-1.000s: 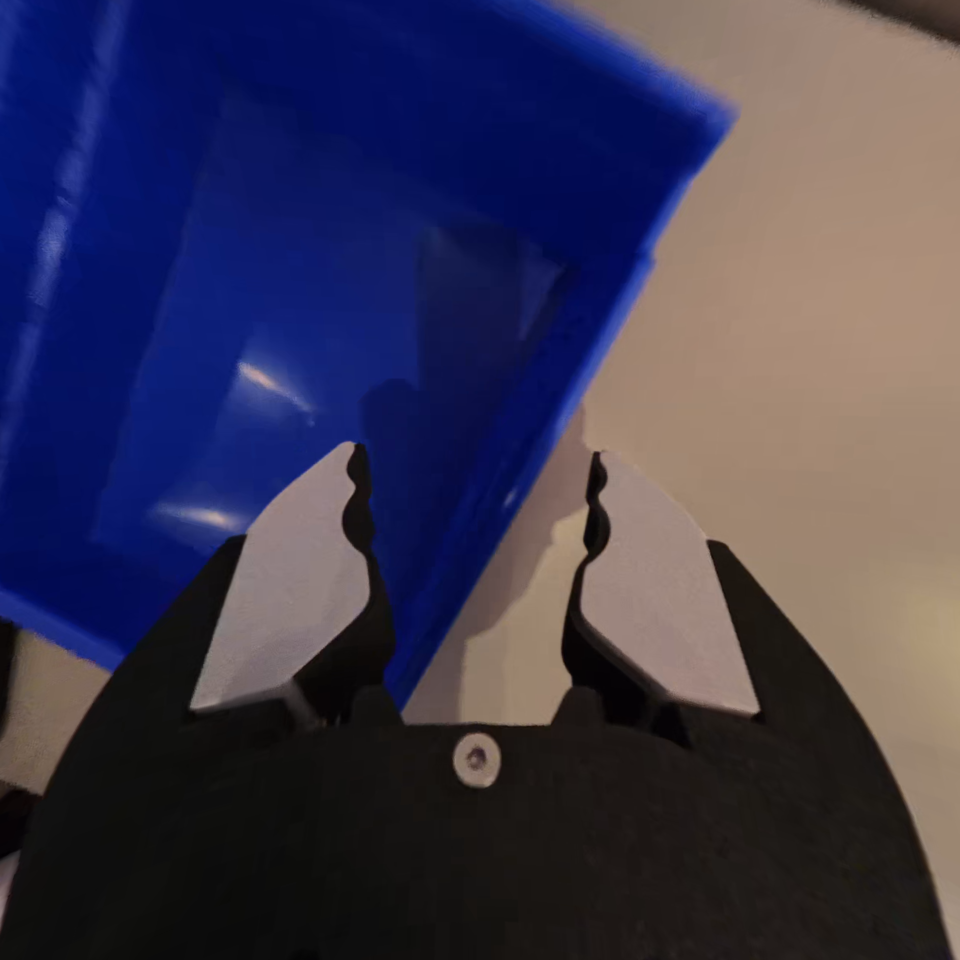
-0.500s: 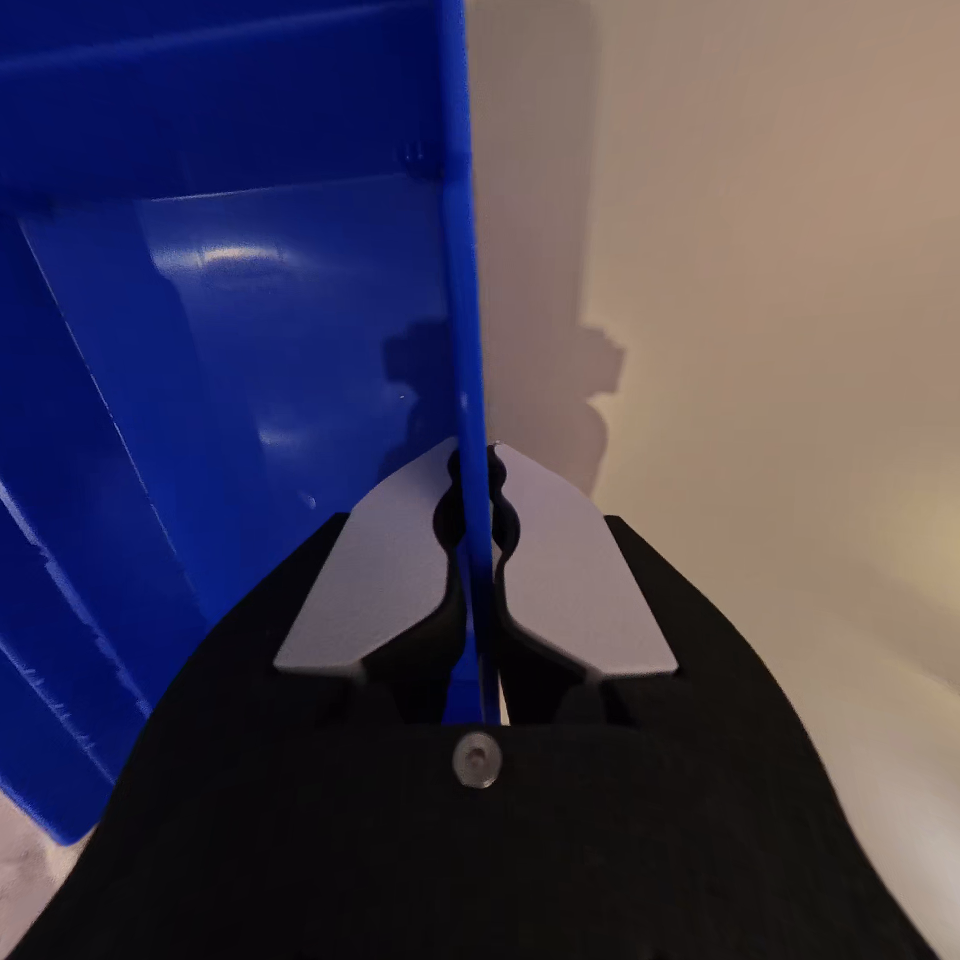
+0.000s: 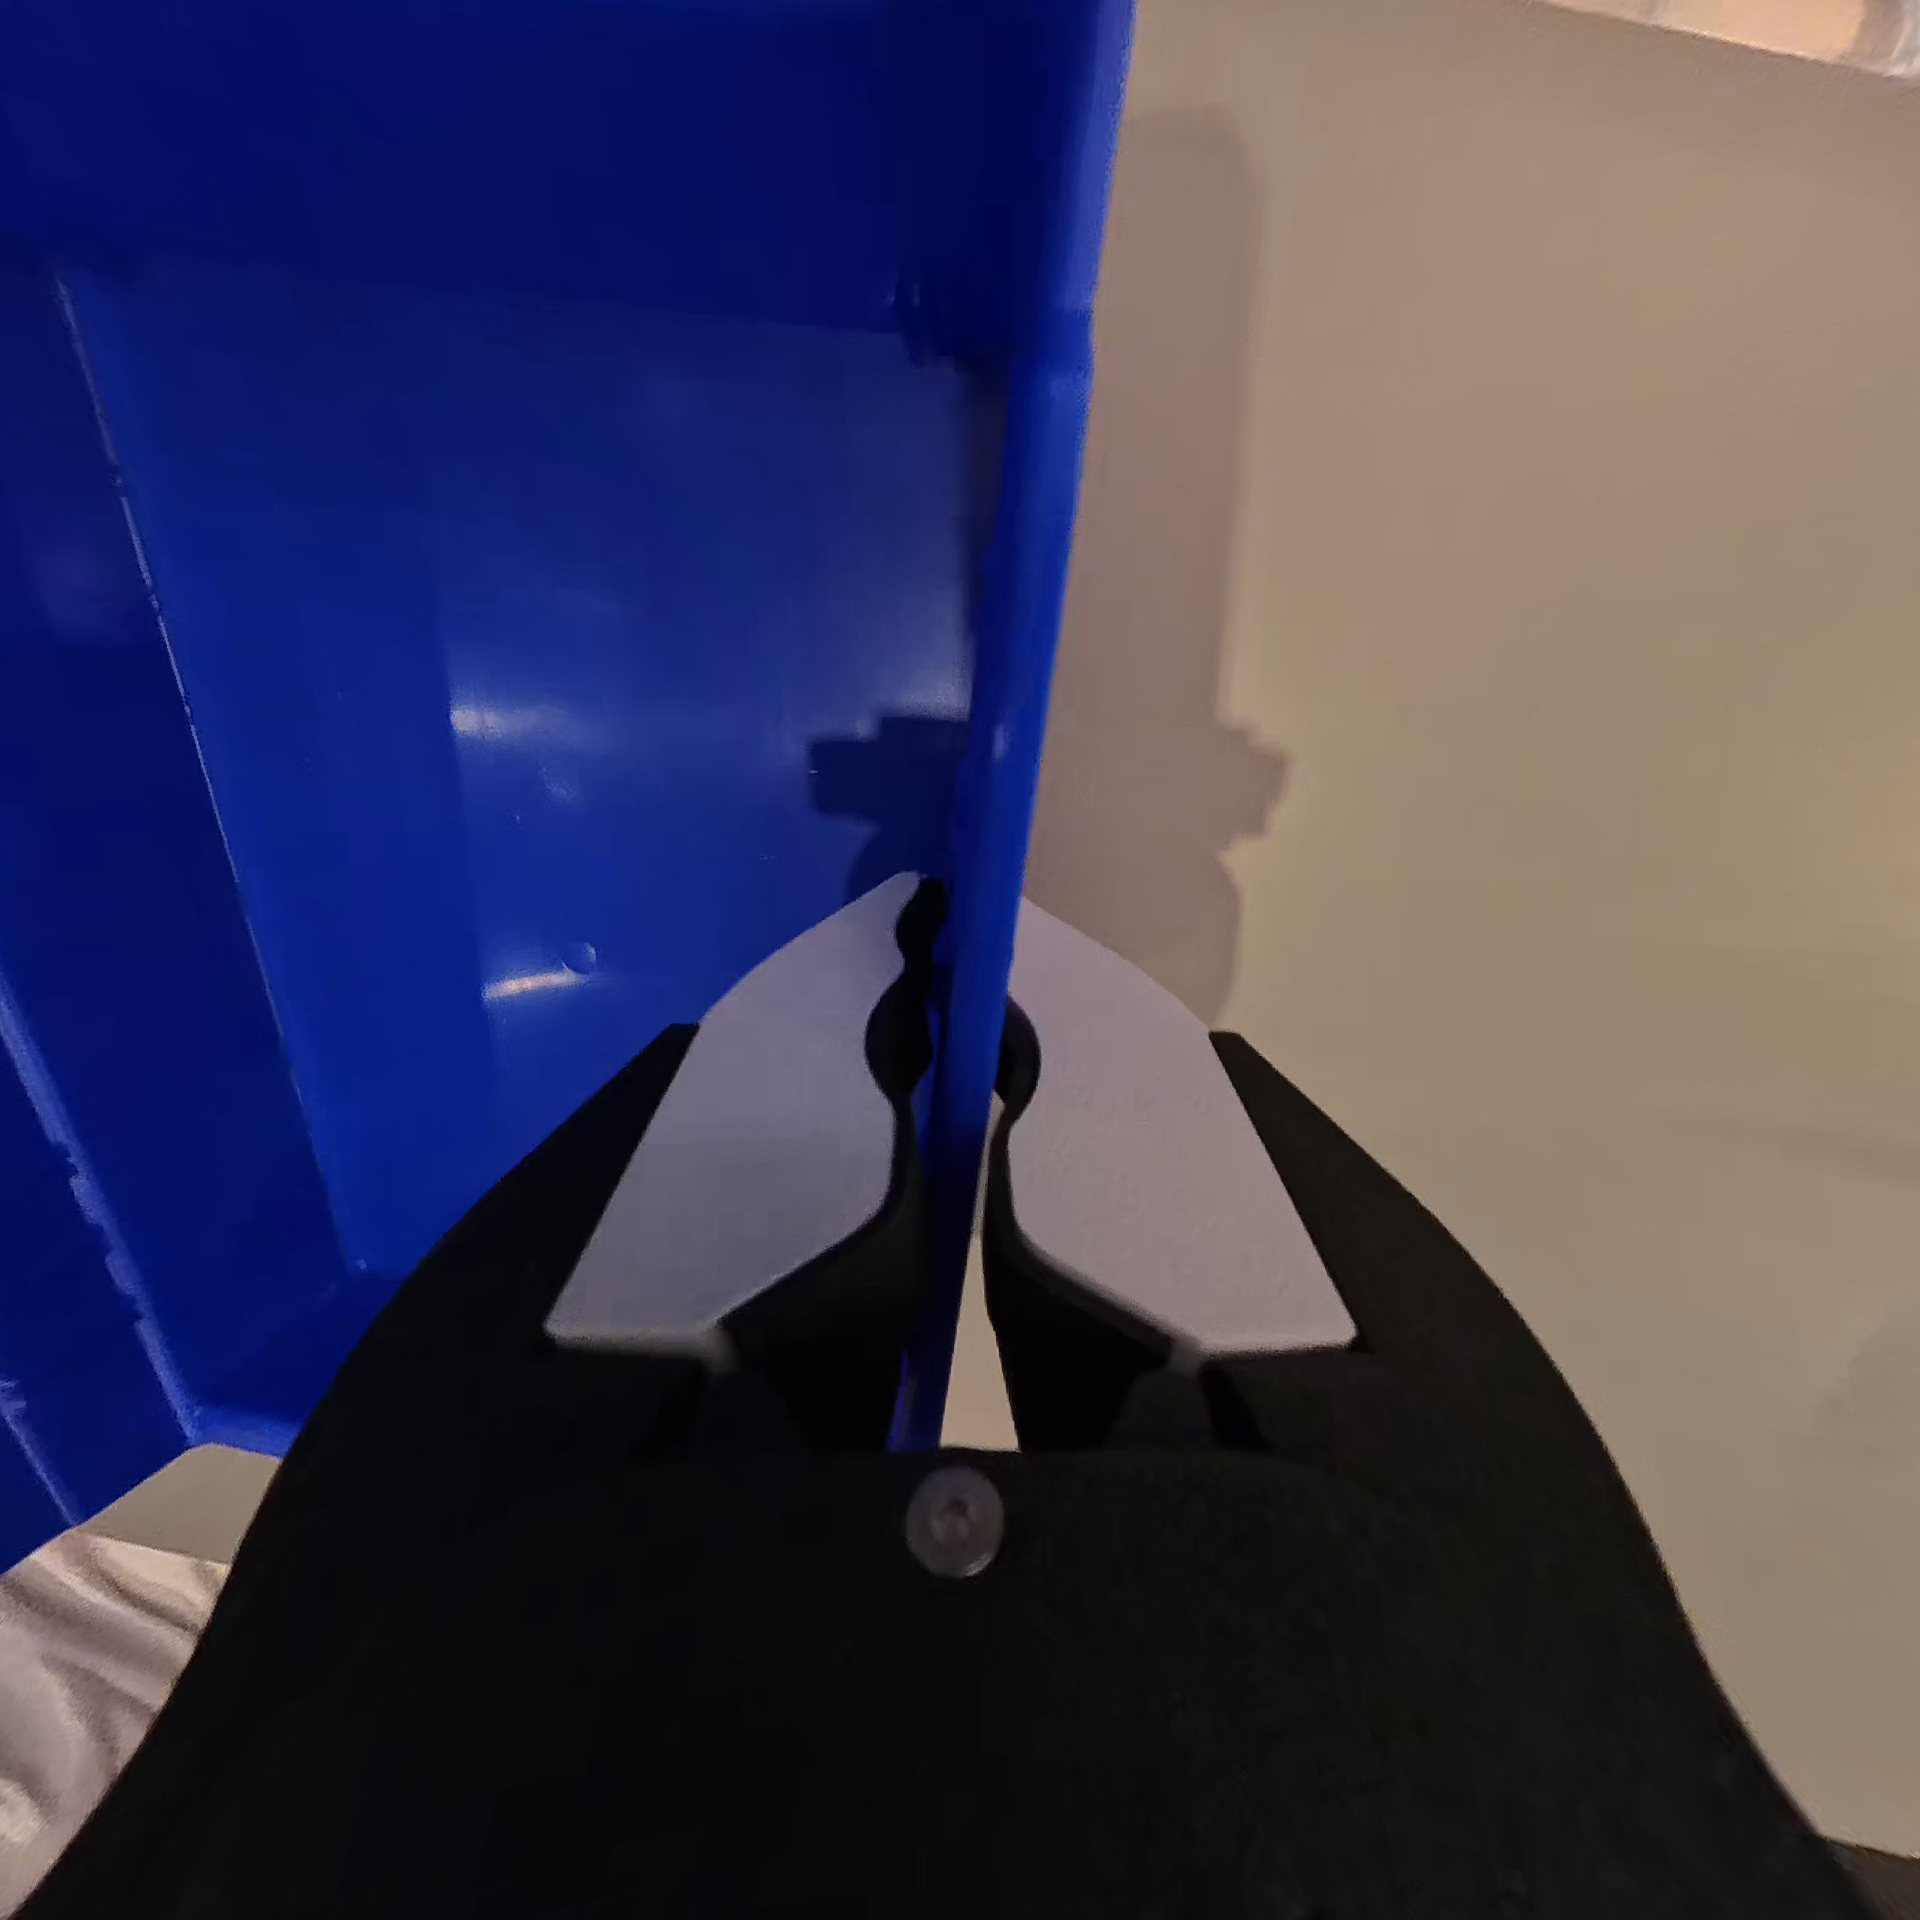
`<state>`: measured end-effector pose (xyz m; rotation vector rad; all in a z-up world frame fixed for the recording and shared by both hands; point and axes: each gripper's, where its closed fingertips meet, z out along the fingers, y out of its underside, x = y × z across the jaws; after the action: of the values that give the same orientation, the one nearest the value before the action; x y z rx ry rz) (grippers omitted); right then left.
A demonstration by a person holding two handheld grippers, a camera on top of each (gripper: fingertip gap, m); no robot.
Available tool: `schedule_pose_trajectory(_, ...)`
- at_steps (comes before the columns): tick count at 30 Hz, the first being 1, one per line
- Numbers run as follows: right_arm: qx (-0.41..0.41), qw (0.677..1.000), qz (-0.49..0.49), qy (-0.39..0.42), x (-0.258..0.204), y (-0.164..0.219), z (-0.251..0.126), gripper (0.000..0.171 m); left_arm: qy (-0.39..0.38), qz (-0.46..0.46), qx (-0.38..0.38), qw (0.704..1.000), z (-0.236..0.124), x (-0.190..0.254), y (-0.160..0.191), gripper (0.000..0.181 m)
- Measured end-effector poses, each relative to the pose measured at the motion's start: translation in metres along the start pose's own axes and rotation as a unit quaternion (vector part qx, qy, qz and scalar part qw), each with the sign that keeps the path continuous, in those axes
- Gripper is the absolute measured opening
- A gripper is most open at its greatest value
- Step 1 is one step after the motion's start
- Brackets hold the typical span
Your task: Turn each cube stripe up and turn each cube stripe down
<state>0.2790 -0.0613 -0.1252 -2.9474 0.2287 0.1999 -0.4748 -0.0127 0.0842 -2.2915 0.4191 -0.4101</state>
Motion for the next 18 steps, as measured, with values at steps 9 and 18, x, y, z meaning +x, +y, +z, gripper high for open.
schedule_pose_trajectory(9,0.018,1.0,0.012,-0.008,0.04,0.006,-0.007,0.006,-0.024,0.02,-0.031,0.999,0.019,0.009,-0.004,0.019)
schedule_pose_trajectory(18,0.242,0.96,-0.061,0.131,0.043,-0.035,-0.082,0.042,-0.09,0.064,0.065,0.992,-0.011,-0.012,-0.032,0.026)
